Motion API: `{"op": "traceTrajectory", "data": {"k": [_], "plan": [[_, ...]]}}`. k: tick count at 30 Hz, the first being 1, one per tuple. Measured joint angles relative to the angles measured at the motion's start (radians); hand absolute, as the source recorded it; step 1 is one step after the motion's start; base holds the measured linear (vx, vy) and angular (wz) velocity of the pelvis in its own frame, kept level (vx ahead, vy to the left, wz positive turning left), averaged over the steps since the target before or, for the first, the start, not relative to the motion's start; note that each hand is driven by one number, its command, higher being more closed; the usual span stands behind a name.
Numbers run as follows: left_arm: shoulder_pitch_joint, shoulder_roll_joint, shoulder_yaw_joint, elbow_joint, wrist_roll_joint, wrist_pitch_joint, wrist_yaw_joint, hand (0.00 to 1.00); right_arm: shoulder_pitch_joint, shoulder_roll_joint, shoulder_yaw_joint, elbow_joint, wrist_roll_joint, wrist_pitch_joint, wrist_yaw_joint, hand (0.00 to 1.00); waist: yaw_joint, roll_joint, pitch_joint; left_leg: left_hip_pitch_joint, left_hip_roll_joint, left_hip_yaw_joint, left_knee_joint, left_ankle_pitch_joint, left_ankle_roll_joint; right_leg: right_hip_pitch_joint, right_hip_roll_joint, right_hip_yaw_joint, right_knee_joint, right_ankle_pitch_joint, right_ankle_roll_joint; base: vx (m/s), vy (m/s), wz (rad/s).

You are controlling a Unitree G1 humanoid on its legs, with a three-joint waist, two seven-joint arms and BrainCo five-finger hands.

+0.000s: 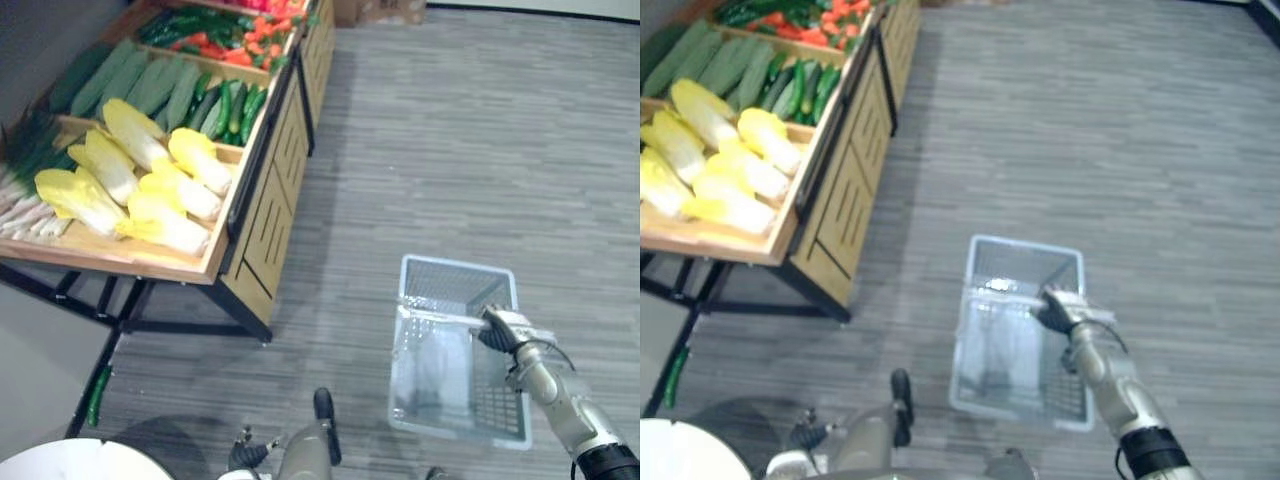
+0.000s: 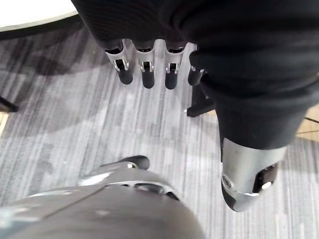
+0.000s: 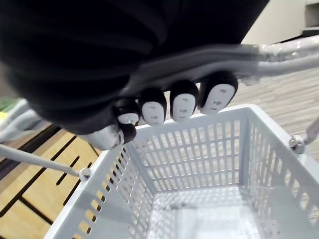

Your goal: Pick vegetable in the basket

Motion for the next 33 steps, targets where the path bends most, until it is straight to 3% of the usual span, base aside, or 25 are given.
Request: {"op": "traceTrajectory", "data": {"k": [2,4,5,6,7,9,10,11,12,13,15,16,17,19,21,24,25,26,27,28,29,30,31,32,33], "plan": [[0.002,-0.009,0.019,-0.005,0.000,0.002,0.001,0.00,-0.027,0.000,0.020,0.000,0.000,-0.002,0.000,1.00,0.023,-0.003,0.003,-0.013,0.006,0.029,0.125,-0.070,0.027,0.055,-0.006,-0.010,-0.049,0.034,0.009,0.27,0.024,-0.12],[0.013,-0.016,0.034,-0.005,0.003,0.002,0.003,0.00,-0.041,0.004,0.046,0.000,0.001,-0.014,0.000,1.00,0.035,0.000,0.002,-0.002,0.028,0.058,0.200,-0.101,0.032,0.094,-0.007,0.016,-0.073,0.083,0.020,0.20,0.044,-0.35],[0.024,-0.015,0.038,-0.004,0.003,0.003,0.005,0.00,-0.044,0.007,0.064,-0.004,0.004,-0.034,0.000,1.00,0.041,-0.003,0.000,0.018,0.036,0.052,0.193,-0.126,0.015,0.089,-0.004,0.038,-0.051,0.105,0.027,0.18,0.080,-0.61],[0.042,-0.019,0.037,0.001,0.005,0.003,0.005,0.00,-0.041,0.020,0.062,-0.009,0.005,-0.046,-0.001,1.00,0.043,0.004,-0.016,0.053,0.036,0.052,0.129,-0.193,0.000,0.041,-0.006,0.057,0.021,0.097,0.032,0.14,0.100,-0.54],[0.041,-0.016,0.036,0.015,0.007,0.004,0.006,0.00,-0.038,0.038,0.061,-0.008,0.005,-0.042,-0.002,1.00,0.041,-0.013,-0.022,0.071,0.024,0.064,0.094,-0.193,-0.004,0.008,-0.023,0.073,0.077,0.090,0.037,0.17,0.179,-0.51],[0.052,0.001,0.032,0.033,0.016,0.017,0.007,0.00,-0.019,0.065,0.068,-0.006,0.002,-0.041,-0.001,1.00,0.041,-0.048,-0.024,0.146,-0.009,0.090,-0.016,-0.185,-0.002,-0.125,-0.073,0.130,0.338,0.090,0.038,0.16,0.149,-0.33],[0.070,0.024,0.025,0.032,0.018,0.020,0.007,0.00,-0.008,0.092,0.073,-0.001,-0.002,-0.039,0.000,1.00,0.040,-0.086,-0.020,0.193,-0.030,0.117,-0.040,-0.183,0.000,-0.224,-0.119,0.182,0.559,0.122,0.056,0.16,0.081,-0.06],[0.083,0.047,0.017,0.034,0.017,0.027,0.007,0.00,-0.001,0.112,0.082,0.011,-0.002,-0.036,0.000,1.00,0.037,-0.121,-0.019,0.232,-0.049,0.118,-0.033,-0.193,0.011,-0.292,-0.140,0.248,0.709,0.222,0.084,0.19,0.069,0.12],[0.083,0.054,0.014,0.033,0.017,0.036,0.006,0.00,0.006,0.116,0.086,0.019,-0.005,-0.031,0.000,1.00,0.036,-0.124,-0.019,0.257,-0.051,0.104,-0.034,-0.207,0.023,-0.324,-0.135,0.278,0.783,0.320,0.080,0.17,0.033,0.23],[0.080,0.058,0.013,0.032,0.017,0.038,0.006,0.00,0.007,0.116,0.086,0.025,-0.008,-0.030,0.000,1.00,0.036,-0.118,-0.015,0.272,-0.049,0.097,-0.034,-0.214,0.029,-0.347,-0.129,0.287,0.839,0.320,0.087,0.21,0.017,0.34],[0.068,0.065,-0.005,0.025,0.017,0.037,0.008,0.00,0.003,0.113,0.084,0.043,-0.013,-0.020,0.001,1.00,0.034,-0.113,-0.013,0.329,-0.048,0.049,-0.055,-0.224,0.046,-0.417,-0.122,0.196,0.938,0.115,-0.006,0.34,-0.004,0.49],[0.067,0.065,-0.004,0.017,0.016,0.036,0.008,0.00,0.003,0.113,0.084,0.043,-0.013,-0.020,0.001,1.00,0.033,-0.111,-0.012,0.344,-0.048,0.040,-0.068,-0.225,0.046,-0.426,-0.123,0.153,0.915,0.082,-0.027,0.37,-0.044,0.62],[0.060,0.064,-0.004,0.012,0.011,0.037,0.013,0.00,-0.001,0.111,0.084,0.043,-0.013,-0.019,0.001,1.00,0.032,-0.105,-0.010,0.365,-0.048,0.007,-0.084,-0.225,0.045,-0.433,-0.121,0.072,0.817,0.044,-0.078,0.31,-0.079,0.75],[0.039,0.061,-0.003,0.009,0.008,0.036,0.015,0.00,-0.016,0.104,0.080,0.044,-0.012,-0.018,0.001,1.00,0.028,-0.100,-0.009,0.373,-0.048,-0.034,-0.082,-0.228,0.029,-0.432,-0.110,0.025,0.571,0.039,-0.086,0.33,-0.134,0.87],[0.018,0.057,-0.005,-0.004,0.002,0.035,0.015,0.00,-0.034,0.099,0.062,0.045,-0.010,-0.017,0.001,1.00,0.029,-0.088,-0.005,0.374,-0.038,-0.108,-0.074,-0.235,0.011,-0.445,-0.096,0.115,0.322,0.063,-0.068,0.39,-0.262,1.02],[0.002,0.053,-0.005,0.004,0.001,0.035,0.016,0.00,-0.051,0.077,0.062,0.043,-0.010,-0.017,0.002,1.00,0.030,-0.059,0.000,0.374,0.012,-0.227,-0.036,-0.277,-0.054,-0.466,-0.101,0.283,0.258,0.079,-0.041,0.40,-0.395,1.10],[-0.001,0.054,-0.005,0.012,0.000,0.035,0.017,0.00,-0.050,0.076,0.062,0.043,-0.011,-0.018,0.002,1.00,0.029,-0.061,-0.001,0.374,0.019,-0.247,-0.031,-0.283,-0.065,-0.464,-0.105,0.321,0.250,0.085,-0.033,0.36,-0.494,1.15],[-0.001,0.055,-0.004,0.023,-0.001,0.034,0.021,0.00,-0.048,0.075,0.060,0.039,-0.010,-0.019,0.005,1.00,0.028,-0.065,-0.006,0.372,0.035,-0.287,-0.022,-0.302,-0.106,-0.452,-0.104,0.384,0.235,0.094,-0.017,0.28,-0.466,1.04],[-0.001,0.060,-0.003,0.029,-0.001,0.034,0.021,0.00,-0.041,0.076,0.058,0.034,-0.011,-0.018,0.005,1.00,0.025,-0.074,-0.010,0.372,0.039,-0.313,-0.022,-0.312,-0.134,-0.438,-0.110,0.397,0.231,0.114,0.014,0.34,-0.663,1.29],[-0.011,0.055,0.004,0.058,-0.001,0.035,0.022,0.00,-0.031,0.063,0.056,0.034,-0.011,-0.015,0.007,1.00,0.025,-0.057,-0.016,0.376,0.075,-0.364,-0.030,-0.321,-0.186,-0.424,-0.106,0.352,0.275,0.049,0.102,0.29,-0.637,1.26],[-0.004,0.007,0.010,0.074,-0.004,0.034,0.023,0.00,-0.028,0.052,0.048,0.041,-0.009,0.005,0.012,1.00,0.024,-0.011,-0.022,0.346,0.138,-0.385,-0.039,-0.256,-0.220,-0.427,-0.063,0.275,0.333,0.018,0.057,0.26,-0.592,1.10],[0.003,-0.008,0.014,0.075,-0.012,0.034,0.024,0.00,-0.027,0.053,0.048,0.041,-0.009,0.012,0.012,1.00,0.023,-0.005,-0.025,0.340,0.150,-0.387,-0.048,-0.211,-0.222,-0.428,-0.055,0.252,0.355,-0.007,0.041,0.21,-0.506,0.93],[0.014,-0.019,0.042,0.074,-0.038,0.034,0.028,0.00,-0.027,0.053,0.048,0.043,-0.010,0.017,0.013,1.00,0.023,0.007,-0.030,0.318,0.180,-0.394,-0.060,-0.121,-0.218,-0.427,-0.042,0.201,0.388,-0.036,0.005,0.18,-0.507,0.97],[0.016,-0.018,0.065,0.074,-0.046,0.034,0.036,0.00,-0.027,0.049,0.040,0.044,-0.011,0.019,0.013,1.00,0.019,0.000,-0.027,0.273,0.197,-0.388,-0.058,-0.020,-0.191,-0.418,-0.036,0.144,0.399,-0.054,-0.026,0.19,-0.622,1.08],[0.015,-0.018,0.073,0.073,-0.062,0.034,0.038,0.00,-0.027,0.044,0.035,0.045,-0.010,0.019,0.013,1.00,0.013,-0.006,-0.025,0.249,0.201,-0.379,-0.056,0.033,-0.165,-0.408,-0.037,0.110,0.393,-0.060,-0.037,0.13,-0.519,1.32]]}}
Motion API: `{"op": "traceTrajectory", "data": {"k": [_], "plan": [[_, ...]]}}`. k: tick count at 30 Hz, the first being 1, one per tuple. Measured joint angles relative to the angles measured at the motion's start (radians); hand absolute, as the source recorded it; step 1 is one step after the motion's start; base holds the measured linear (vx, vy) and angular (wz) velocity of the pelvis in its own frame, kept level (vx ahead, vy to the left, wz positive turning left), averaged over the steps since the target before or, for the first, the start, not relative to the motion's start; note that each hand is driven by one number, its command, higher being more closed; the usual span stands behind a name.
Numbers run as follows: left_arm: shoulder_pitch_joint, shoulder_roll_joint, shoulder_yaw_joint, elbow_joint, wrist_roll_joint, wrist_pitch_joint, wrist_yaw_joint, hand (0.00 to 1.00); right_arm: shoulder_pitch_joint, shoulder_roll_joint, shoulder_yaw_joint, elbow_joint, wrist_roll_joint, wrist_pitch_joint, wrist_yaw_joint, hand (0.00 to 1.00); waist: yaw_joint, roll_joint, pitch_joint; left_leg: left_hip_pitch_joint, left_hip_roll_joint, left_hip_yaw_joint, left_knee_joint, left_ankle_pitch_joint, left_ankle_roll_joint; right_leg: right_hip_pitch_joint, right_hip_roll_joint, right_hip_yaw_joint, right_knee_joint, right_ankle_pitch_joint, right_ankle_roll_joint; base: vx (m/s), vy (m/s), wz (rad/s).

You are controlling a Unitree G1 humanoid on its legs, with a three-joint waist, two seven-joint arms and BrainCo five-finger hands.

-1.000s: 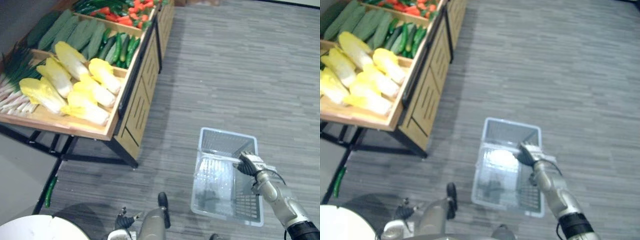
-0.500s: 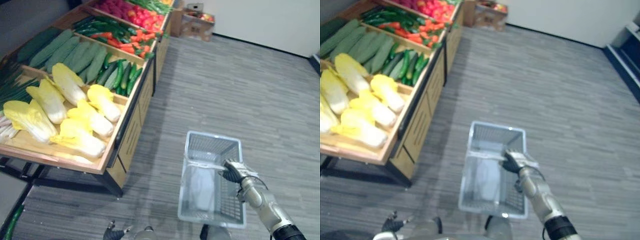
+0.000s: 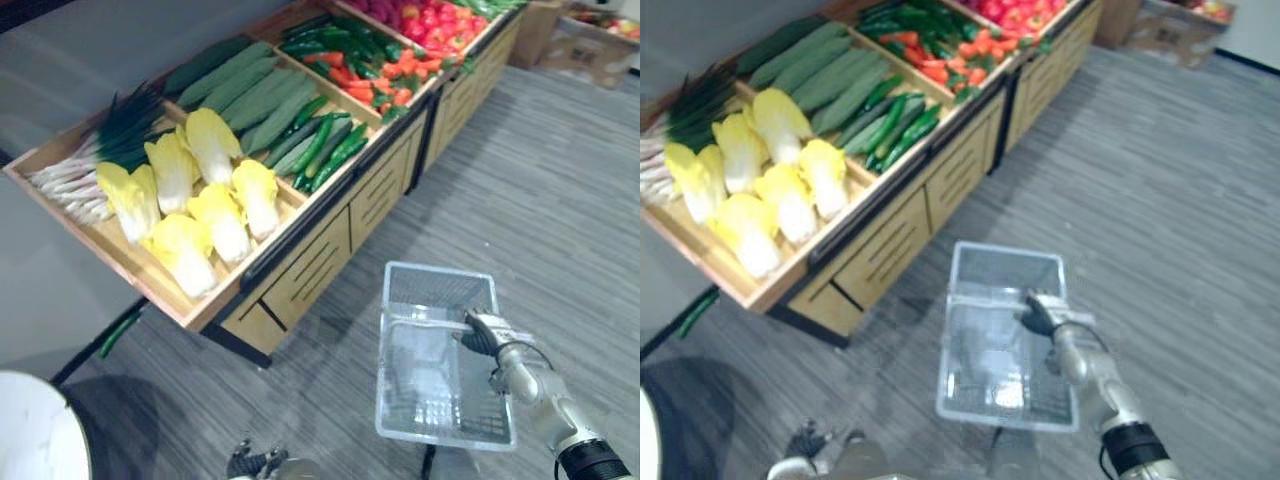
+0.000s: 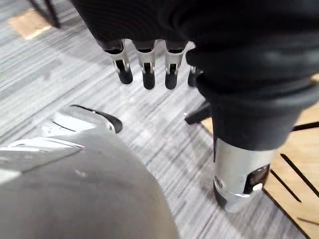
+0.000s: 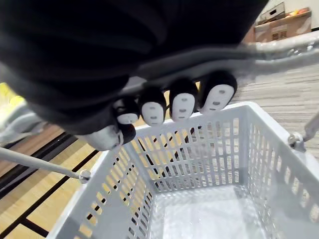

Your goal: Pick vegetable in the basket

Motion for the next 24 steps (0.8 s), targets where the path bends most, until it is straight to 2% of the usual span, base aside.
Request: {"op": "traceTrajectory", "data": {"k": [1,2,3,6,9,13,15,17,20,21,24], "plan": [[0.001,0.005,0.004,0.000,-0.020,0.002,-0.001,0.00,0.002,-0.008,-0.010,0.000,0.005,0.000,-0.001,1.00,-0.012,-0.008,0.004,-0.047,0.011,0.063,-0.002,0.109,0.049,0.028,0.000,-0.064,-0.025,-0.010,-0.018,0.10,-0.514,1.28],[0.001,0.010,0.004,-0.001,-0.028,0.002,-0.001,0.00,0.006,-0.013,-0.017,0.001,0.008,0.000,-0.001,1.00,-0.017,-0.015,0.009,-0.073,0.016,0.143,0.006,0.162,0.088,0.056,-0.002,-0.109,-0.051,-0.019,-0.034,0.07,-0.452,1.40],[0.004,0.009,0.002,0.000,-0.035,0.003,-0.003,0.00,0.007,-0.023,-0.016,0.006,0.008,0.001,-0.001,1.00,-0.018,-0.023,0.014,-0.101,0.015,0.265,0.050,0.129,0.081,0.090,-0.003,-0.160,-0.083,-0.020,-0.046,0.07,-0.443,1.14],[-0.001,0.008,-0.008,-0.013,-0.034,0.002,-0.004,0.00,0.048,-0.030,-0.016,0.007,0.008,0.002,-0.003,1.00,-0.033,-0.011,0.008,-0.097,-0.016,0.541,0.087,0.054,0.117,0.179,0.002,-0.289,-0.156,-0.016,-0.054,0.04,-0.170,1.12],[-0.001,0.000,-0.015,-0.021,-0.032,0.003,-0.004,0.00,0.060,-0.016,-0.013,0.007,0.008,0.002,-0.003,1.00,-0.019,0.005,0.001,-0.081,-0.039,0.562,0.006,0.055,0.112,0.211,0.023,-0.355,-0.194,-0.005,-0.050,0.01,0.013,0.74],[0.008,0.000,-0.013,-0.022,-0.008,0.003,-0.005,0.00,0.062,0.006,-0.011,0.008,0.016,-0.002,-0.003,1.00,0.002,0.001,0.000,-0.072,-0.076,0.559,-0.032,0.056,0.111,0.263,0.021,-0.389,-0.276,0.048,-0.025,-0.01,0.125,0.36],[0.019,0.001,-0.013,-0.023,-0.003,0.002,-0.005,0.00,0.052,0.025,-0.008,0.020,0.021,-0.009,-0.003,1.00,0.004,0.005,-0.001,-0.064,-0.099,0.538,-0.056,0.057,0.109,0.286,0.021,-0.404,-0.320,0.079,-0.014,-0.02,0.115,0.19],[0.026,0.002,-0.013,-0.022,-0.003,0.002,-0.008,0.00,0.046,0.039,-0.001,0.047,0.043,-0.011,-0.003,1.00,0.001,0.007,-0.002,-0.046,-0.118,0.513,-0.108,0.068,0.093,0.296,0.015,-0.423,-0.327,0.088,-0.007,-0.03,0.119,0.26],[0.027,0.004,-0.018,-0.021,0.012,0.002,-0.027,0.00,0.047,0.052,0.006,0.084,0.049,-0.012,-0.003,1.00,0.002,0.009,-0.003,-0.038,-0.135,0.480,-0.160,0.069,0.091,0.298,0.007,-0.455,-0.312,0.090,-0.003,-0.07,0.126,0.34],[0.023,0.030,-0.086,-0.020,0.075,0.002,-0.043,0.00,0.067,0.081,0.019,0.112,0.047,-0.006,-0.002,1.00,0.020,-0.005,-0.026,0.002,-0.180,0.481,-0.240,0.049,0.086,0.225,-0.027,-0.342,-0.238,0.092,0.012,-0.05,0.052,0.11],[0.024,0.030,-0.086,-0.020,0.075,0.002,-0.043,0.00,0.067,0.081,0.019,0.112,0.047,-0.006,-0.002,1.00,0.020,-0.006,-0.026,0.003,-0.180,0.480,-0.240,0.047,0.084,0.224,-0.033,-0.342,-0.237,0.091,0.012,0.00,0.000,0.00]]}}
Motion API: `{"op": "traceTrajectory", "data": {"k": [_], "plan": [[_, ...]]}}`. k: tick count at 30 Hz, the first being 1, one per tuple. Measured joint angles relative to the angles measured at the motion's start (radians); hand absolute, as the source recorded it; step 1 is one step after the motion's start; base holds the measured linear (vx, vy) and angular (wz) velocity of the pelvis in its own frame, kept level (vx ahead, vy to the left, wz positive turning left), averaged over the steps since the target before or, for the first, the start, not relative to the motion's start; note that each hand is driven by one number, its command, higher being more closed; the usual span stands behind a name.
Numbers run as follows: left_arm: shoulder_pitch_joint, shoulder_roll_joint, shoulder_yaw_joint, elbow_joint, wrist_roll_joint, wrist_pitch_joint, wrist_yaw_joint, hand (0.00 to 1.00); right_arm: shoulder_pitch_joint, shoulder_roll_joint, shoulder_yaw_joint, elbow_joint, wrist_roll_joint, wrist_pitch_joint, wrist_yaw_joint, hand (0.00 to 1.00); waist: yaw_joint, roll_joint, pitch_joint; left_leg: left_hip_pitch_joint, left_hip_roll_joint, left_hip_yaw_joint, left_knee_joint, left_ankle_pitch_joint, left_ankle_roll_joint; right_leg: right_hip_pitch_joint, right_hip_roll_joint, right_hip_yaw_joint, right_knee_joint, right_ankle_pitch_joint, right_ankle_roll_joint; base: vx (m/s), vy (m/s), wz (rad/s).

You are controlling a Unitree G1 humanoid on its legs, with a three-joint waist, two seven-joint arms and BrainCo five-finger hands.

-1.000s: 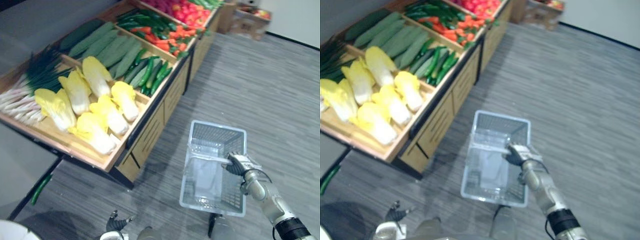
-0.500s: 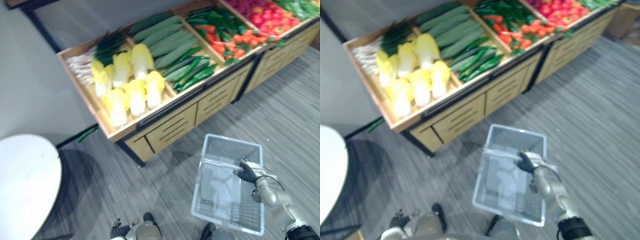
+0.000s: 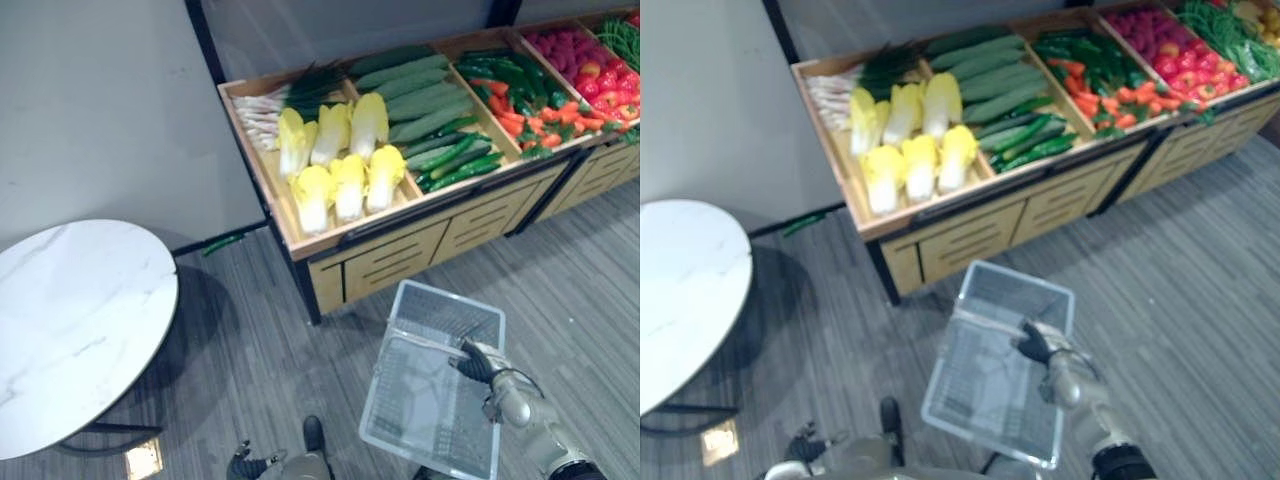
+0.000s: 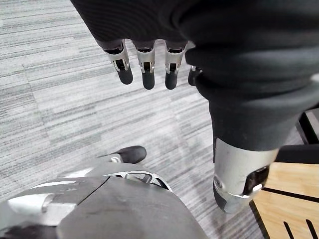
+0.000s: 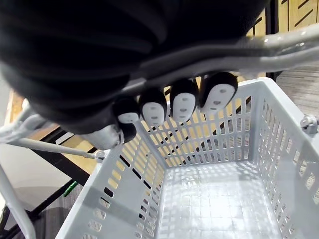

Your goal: Pick vegetable in the basket

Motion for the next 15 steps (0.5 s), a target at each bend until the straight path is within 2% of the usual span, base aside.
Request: {"op": "traceTrajectory", "data": {"k": [3,5,7,9,12,15], "plan": [[0.002,0.000,0.002,0.000,0.000,0.000,0.000,0.00,0.007,0.005,-0.016,0.000,0.002,-0.003,0.000,1.00,-0.003,0.000,0.000,0.012,0.002,0.013,-0.003,0.000,0.000,-0.002,0.003,0.021,-0.008,0.002,0.001,0.00,-0.002,-0.13],[0.003,0.000,0.004,0.000,0.000,0.000,0.000,0.00,0.029,0.036,-0.084,-0.001,0.017,-0.005,-0.002,1.00,-0.006,0.001,-0.002,0.036,0.002,0.034,-0.026,0.002,0.003,0.004,0.015,0.041,-0.021,0.006,0.007,0.02,-0.008,-0.27],[0.002,0.000,0.010,-0.002,0.000,-0.001,0.000,0.00,0.041,0.050,-0.138,-0.005,0.055,-0.005,-0.005,1.00,-0.024,0.002,-0.002,0.036,-0.001,0.036,-0.027,0.006,0.008,0.007,0.020,0.049,-0.026,0.009,0.008,0.03,-0.002,-0.08],[0.002,-0.001,0.011,-0.002,0.000,-0.001,0.000,0.00,0.083,0.051,-0.221,-0.054,0.123,-0.003,-0.012,1.00,-0.056,0.009,-0.010,0.038,0.001,0.031,-0.032,0.010,0.013,0.022,0.030,0.051,-0.043,0.014,0.008,0.04,-0.011,0.06],[0.003,-0.001,0.014,-0.004,0.006,-0.004,-0.001,0.00,0.149,0.045,-0.317,-0.137,0.159,-0.003,-0.040,1.00,-0.075,0.024,-0.030,0.043,0.005,0.028,-0.034,0.010,0.013,0.031,0.037,0.051,-0.041,0.012,0.004,0.08,-0.024,0.04],[0.005,-0.004,0.025,-0.006,0.032,-0.023,-0.002,0.00,0.183,0.010,-0.327,-0.155,0.157,-0.015,-0.047,1.00,-0.084,0.036,-0.042,0.056,0.015,0.011,-0.034,0.007,0.009,0.057,0.048,0.041,-0.034,-0.003,-0.007,0.05,-0.047,0.09]]}}
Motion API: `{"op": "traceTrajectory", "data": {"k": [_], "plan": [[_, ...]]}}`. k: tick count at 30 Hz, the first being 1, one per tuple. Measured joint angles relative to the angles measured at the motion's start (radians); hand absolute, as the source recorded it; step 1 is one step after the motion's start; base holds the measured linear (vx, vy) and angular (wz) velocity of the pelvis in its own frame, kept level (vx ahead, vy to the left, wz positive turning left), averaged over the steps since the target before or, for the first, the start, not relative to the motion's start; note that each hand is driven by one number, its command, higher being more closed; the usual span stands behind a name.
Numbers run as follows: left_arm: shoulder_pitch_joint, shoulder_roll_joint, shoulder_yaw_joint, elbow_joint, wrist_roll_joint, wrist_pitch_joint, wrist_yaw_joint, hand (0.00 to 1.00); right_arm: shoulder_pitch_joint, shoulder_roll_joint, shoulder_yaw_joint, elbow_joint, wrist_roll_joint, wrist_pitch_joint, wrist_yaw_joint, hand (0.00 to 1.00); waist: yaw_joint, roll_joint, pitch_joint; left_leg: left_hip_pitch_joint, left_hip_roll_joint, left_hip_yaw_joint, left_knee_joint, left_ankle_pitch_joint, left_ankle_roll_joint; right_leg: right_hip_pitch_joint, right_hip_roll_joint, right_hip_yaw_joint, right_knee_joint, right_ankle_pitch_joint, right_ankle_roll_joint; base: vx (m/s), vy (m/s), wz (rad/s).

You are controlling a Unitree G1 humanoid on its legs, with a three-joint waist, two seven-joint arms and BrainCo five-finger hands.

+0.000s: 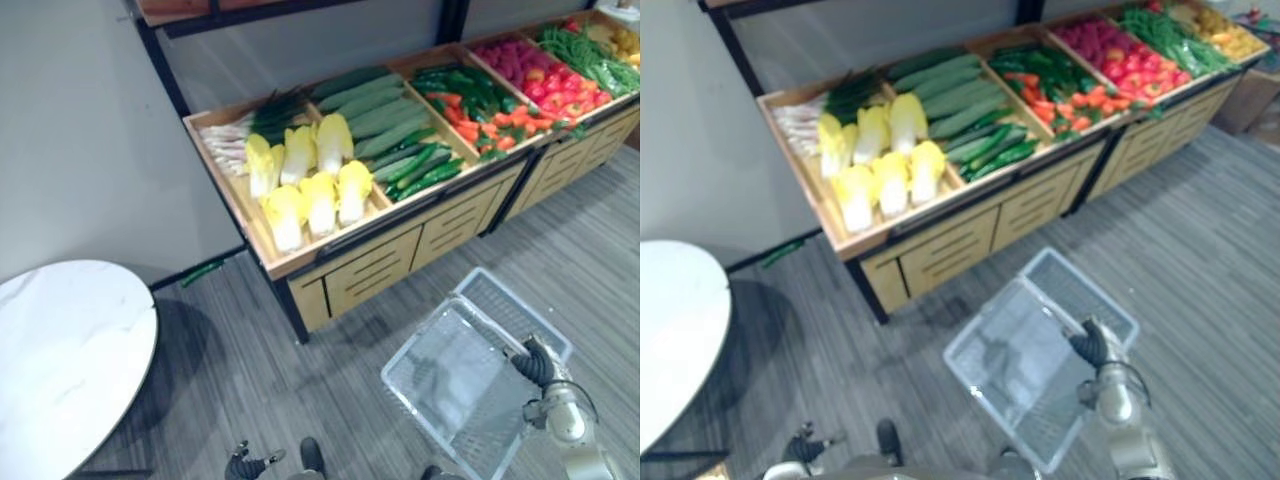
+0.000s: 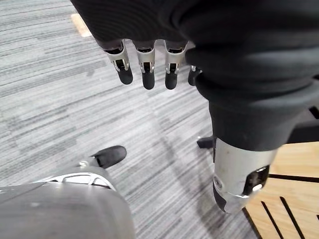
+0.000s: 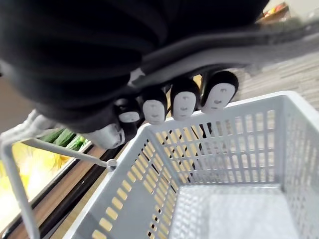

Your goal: Pick vegetable in the basket

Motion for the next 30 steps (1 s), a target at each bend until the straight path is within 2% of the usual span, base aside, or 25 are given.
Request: {"op": "traceTrajectory", "data": {"k": [7,10,22,27,30], "plan": [[0.035,-0.002,0.001,-0.016,0.054,-0.013,-0.002,0.00,0.030,-0.043,0.025,0.023,-0.036,-0.012,0.005,1.00,0.002,0.010,-0.013,-0.002,0.007,-0.027,0.000,-0.003,-0.009,0.002,-0.006,-0.032,0.049,-0.045,-0.004,0.03,-0.034,0.15],[0.047,0.003,-0.003,-0.015,0.083,-0.013,-0.002,0.00,0.024,-0.044,0.034,0.041,-0.045,-0.027,0.005,1.00,0.005,0.010,-0.014,-0.003,0.004,-0.021,0.000,-0.003,-0.009,0.000,-0.010,-0.029,0.051,-0.046,-0.004,0.04,-0.001,-0.01],[0.056,0.023,-0.025,-0.015,0.098,-0.015,-0.001,0.00,0.017,-0.052,0.058,0.078,-0.048,-0.027,0.005,1.00,0.002,0.007,-0.017,0.018,0.005,0.002,0.000,-0.014,-0.022,-0.006,-0.011,0.009,0.058,-0.045,-0.004,0.04,-0.006,-0.08],[0.044,0.037,-0.033,-0.015,0.087,-0.014,0.005,0.00,0.004,-0.049,0.059,0.086,-0.048,-0.023,0.000,1.00,0.002,-0.005,-0.013,0.008,0.003,0.020,0.008,-0.022,-0.016,-0.079,-0.041,0.046,0.190,-0.136,-0.016,0.01,-0.028,-0.05],[0.039,0.041,-0.031,-0.016,0.084,-0.014,0.006,0.00,0.003,-0.046,0.065,0.086,-0.048,-0.019,0.000,1.00,0.002,-0.015,-0.009,-0.043,0.026,0.005,0.136,-0.037,-0.010,-0.089,-0.027,0.089,0.215,-0.189,-0.017,0.04,-0.116,0.28]]}}
